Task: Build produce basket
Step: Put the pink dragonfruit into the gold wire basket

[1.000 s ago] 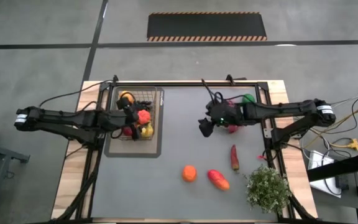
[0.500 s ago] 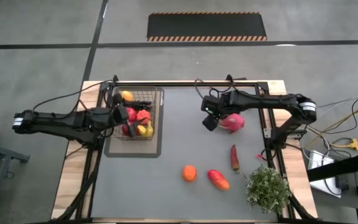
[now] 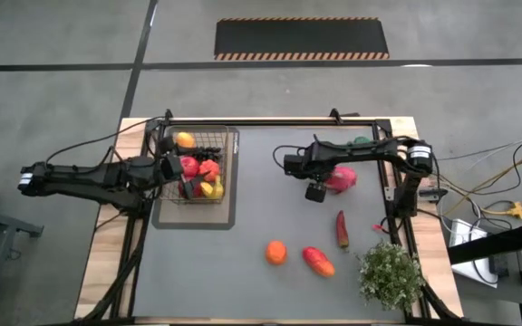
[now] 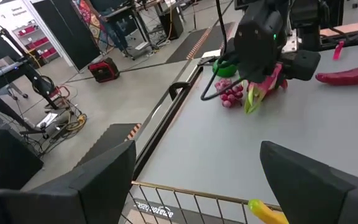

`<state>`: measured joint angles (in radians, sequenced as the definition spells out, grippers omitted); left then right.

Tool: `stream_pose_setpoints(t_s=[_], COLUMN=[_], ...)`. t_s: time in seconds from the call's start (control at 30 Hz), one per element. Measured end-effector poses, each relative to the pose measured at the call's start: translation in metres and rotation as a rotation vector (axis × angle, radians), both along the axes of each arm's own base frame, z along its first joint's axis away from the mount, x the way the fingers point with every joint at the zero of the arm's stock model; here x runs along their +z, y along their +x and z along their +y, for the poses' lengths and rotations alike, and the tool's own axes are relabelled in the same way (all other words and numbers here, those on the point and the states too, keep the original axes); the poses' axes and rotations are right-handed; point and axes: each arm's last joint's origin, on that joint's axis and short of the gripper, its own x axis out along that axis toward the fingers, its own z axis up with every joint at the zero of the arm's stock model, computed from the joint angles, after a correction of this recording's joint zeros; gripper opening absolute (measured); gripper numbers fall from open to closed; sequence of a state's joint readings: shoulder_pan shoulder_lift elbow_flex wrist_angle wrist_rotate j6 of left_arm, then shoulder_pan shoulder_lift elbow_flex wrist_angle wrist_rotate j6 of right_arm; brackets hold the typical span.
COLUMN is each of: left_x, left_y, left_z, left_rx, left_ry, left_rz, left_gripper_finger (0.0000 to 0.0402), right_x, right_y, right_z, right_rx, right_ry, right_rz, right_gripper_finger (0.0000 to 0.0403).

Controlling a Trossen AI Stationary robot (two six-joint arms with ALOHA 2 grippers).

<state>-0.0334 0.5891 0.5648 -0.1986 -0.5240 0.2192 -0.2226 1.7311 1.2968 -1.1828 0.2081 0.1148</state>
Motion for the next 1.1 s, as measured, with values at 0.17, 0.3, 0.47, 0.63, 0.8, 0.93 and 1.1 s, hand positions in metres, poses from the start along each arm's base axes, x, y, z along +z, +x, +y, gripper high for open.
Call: stream_pose_setpoints(t_s=[0.17,0.3,0.47,0.63,0.8,0.93,1.1], left_x=[-0.001,-0.001,-0.001,-0.001,-0.001,0.0,0.001], left_y=[0.002,0.002,0.002,0.002,0.0,-0.004,-0.008], left_z=[0.0,0.0,0.0,0.0,0.0,0.0,0.0], left_rx=[0.0,-0.001,0.0,-0.001,-0.001,-0.001,-0.001], left_ry=[0.002,0.004,0.004,0.005,0.006,0.006,0.004], left_rz=[0.01,0.013,0.013,0.014,0.004,-0.012,-0.032], left_gripper_finger=[0.0325,0.0325,0.0325,0.0325,0.0325,0.0325,0.0325], right_x=[-0.013,-0.025,-0.04,-0.048,-0.048,-0.041,-0.02], right_y=[0.003,0.005,0.008,0.009,0.009,0.008,0.011], right_z=[-0.004,-0.007,-0.008,-0.008,-0.008,-0.006,-0.001], right_rx=[-0.031,-0.038,-0.026,-0.02,-0.016,0.005,0.016], right_ry=[-0.042,-0.1,-0.113,-0.107,-0.105,-0.099,-0.11], right_rz=[0.045,0.089,0.136,0.158,0.161,0.147,0.073], right_gripper_finger=[0.0282,0.027,0.0244,0.0181,0.0082,0.0029,0.0029])
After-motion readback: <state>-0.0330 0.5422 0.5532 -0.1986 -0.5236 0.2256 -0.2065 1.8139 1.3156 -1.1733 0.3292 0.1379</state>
